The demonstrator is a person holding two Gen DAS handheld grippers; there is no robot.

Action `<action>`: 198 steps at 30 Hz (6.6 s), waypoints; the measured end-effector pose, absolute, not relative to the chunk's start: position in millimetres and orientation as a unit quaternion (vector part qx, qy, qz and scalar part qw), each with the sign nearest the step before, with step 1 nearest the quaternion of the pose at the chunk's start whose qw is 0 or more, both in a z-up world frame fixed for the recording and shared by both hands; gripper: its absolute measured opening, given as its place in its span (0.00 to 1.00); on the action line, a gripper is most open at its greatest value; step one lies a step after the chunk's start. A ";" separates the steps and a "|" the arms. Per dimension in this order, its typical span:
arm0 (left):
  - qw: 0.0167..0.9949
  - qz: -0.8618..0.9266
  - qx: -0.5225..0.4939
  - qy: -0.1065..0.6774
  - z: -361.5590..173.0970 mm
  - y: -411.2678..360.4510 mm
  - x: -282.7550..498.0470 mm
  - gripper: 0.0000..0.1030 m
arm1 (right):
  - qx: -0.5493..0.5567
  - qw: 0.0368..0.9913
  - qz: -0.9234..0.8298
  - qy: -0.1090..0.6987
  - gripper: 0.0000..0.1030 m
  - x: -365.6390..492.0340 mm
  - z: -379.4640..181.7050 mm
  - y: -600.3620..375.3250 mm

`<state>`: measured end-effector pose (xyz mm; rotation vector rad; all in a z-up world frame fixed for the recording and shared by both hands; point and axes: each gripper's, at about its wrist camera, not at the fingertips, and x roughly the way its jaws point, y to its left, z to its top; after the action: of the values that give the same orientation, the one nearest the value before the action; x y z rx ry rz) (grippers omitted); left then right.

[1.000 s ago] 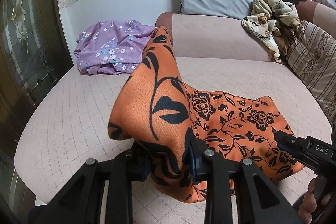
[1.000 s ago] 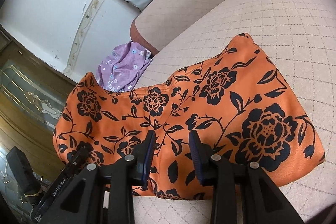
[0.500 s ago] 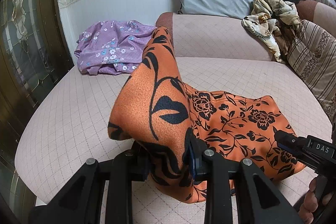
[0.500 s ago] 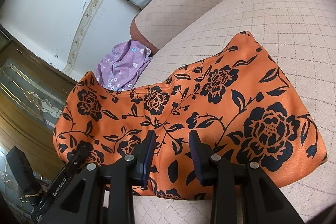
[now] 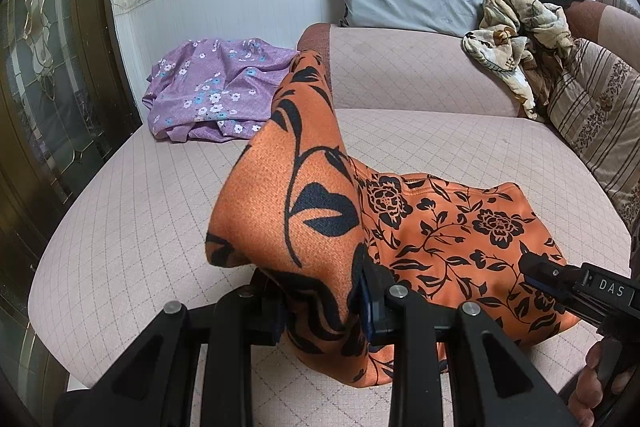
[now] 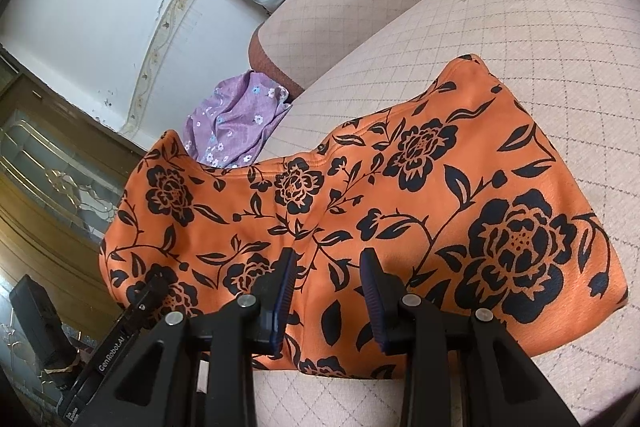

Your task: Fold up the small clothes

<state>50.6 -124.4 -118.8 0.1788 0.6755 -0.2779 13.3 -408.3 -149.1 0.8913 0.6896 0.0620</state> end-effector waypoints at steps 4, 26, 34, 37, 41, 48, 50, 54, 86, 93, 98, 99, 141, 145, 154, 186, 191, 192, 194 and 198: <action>0.930 -0.135 0.089 0.329 -118.6 -125.4 49.7 0.29 | 0.424 0.844 0.029 0.326 0.35 13.1 -149.9 -408.6; 0.930 -0.140 0.100 0.325 -116.3 -134.4 42.4 0.29 | 0.439 0.840 0.038 0.316 0.35 9.3 -149.1 -412.5; 0.930 -0.143 0.099 0.325 -115.9 -134.7 40.2 0.29 | 0.441 0.837 0.044 0.322 0.35 9.8 -150.8 -410.4; 0.929 -0.145 0.100 0.325 -114.5 -135.9 40.2 0.29 | 0.438 0.839 0.043 0.320 0.35 9.3 -150.3 -410.0; 0.928 -0.152 0.106 0.322 -112.5 -141.7 37.9 0.29 | 0.443 0.839 0.040 0.313 0.35 7.6 -150.1 -412.9; 0.924 -0.176 0.118 0.317 -110.0 -161.7 28.6 0.29 | 0.457 0.842 0.029 0.287 0.35 -6.2 -143.1 -426.7; 0.922 -0.185 0.124 0.317 -111.0 -171.0 26.0 0.29 | 0.467 0.841 0.021 0.273 0.35 -13.0 -140.8 -436.0; 0.912 -0.210 0.149 0.319 -118.7 -199.1 20.0 0.29 | 0.499 0.829 0.007 0.251 0.35 -27.4 -141.8 -459.6; 0.878 -0.203 0.249 0.356 -187.6 -171.9 47.0 0.69 | 0.501 0.759 0.052 0.413 0.74 95.2 -189.1 -460.2; 0.880 -0.221 0.233 0.350 -169.2 -165.8 51.9 0.69 | 0.361 0.836 0.036 0.412 0.14 106.4 -163.7 -435.8; 0.888 -0.240 0.227 0.320 -149.7 -185.7 53.2 0.72 | 0.348 0.884 0.020 0.312 0.14 83.4 -121.9 -469.2; 0.883 -0.240 0.235 0.327 -154.6 -193.8 56.4 0.73 | 0.348 0.885 0.013 0.308 0.14 83.1 -121.4 -477.5; 0.879 -0.243 0.214 0.350 -197.9 -208.1 51.1 0.76 | 0.258 0.847 -0.033 0.464 0.31 15.9 -182.9 -459.1; 0.877 -0.252 0.202 0.357 -198.7 -205.8 55.6 0.78 | 0.243 0.850 -0.037 0.466 0.32 20.7 -181.4 -453.5; 0.868 -0.269 0.170 0.381 -195.3 -198.5 62.9 0.80 | 0.313 0.823 -0.032 0.473 0.33 23.3 -178.8 -470.6; 0.854 -0.235 0.162 0.434 -194.9 -192.3 61.3 0.81 | 0.318 0.866 -0.001 0.386 0.42 45.0 -132.7 -460.3; 0.853 -0.226 0.171 0.438 -187.4 -195.3 58.1 0.81 | 0.272 0.851 -0.023 0.449 0.56 18.4 -165.7 -428.5; 0.858 -0.225 0.171 0.428 -181.0 -193.5 55.2 0.81 | 0.254 0.860 -0.026 0.443 0.56 14.2 -159.7 -423.4; 0.870 -0.225 0.173 0.404 -167.2 -190.3 46.1 0.81 | 0.249 0.872 -0.018 0.421 0.56 4.7 -147.9 -420.7; 0.893 -0.218 0.177 0.353 -137.8 -183.6 29.5 0.81 | 0.267 0.902 -0.027 0.340 0.56 -16.2 -126.5 -430.0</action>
<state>29.5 -183.6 -137.8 0.3665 0.7332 -0.4514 -16.2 -430.0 -126.5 0.5514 0.7029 -0.0564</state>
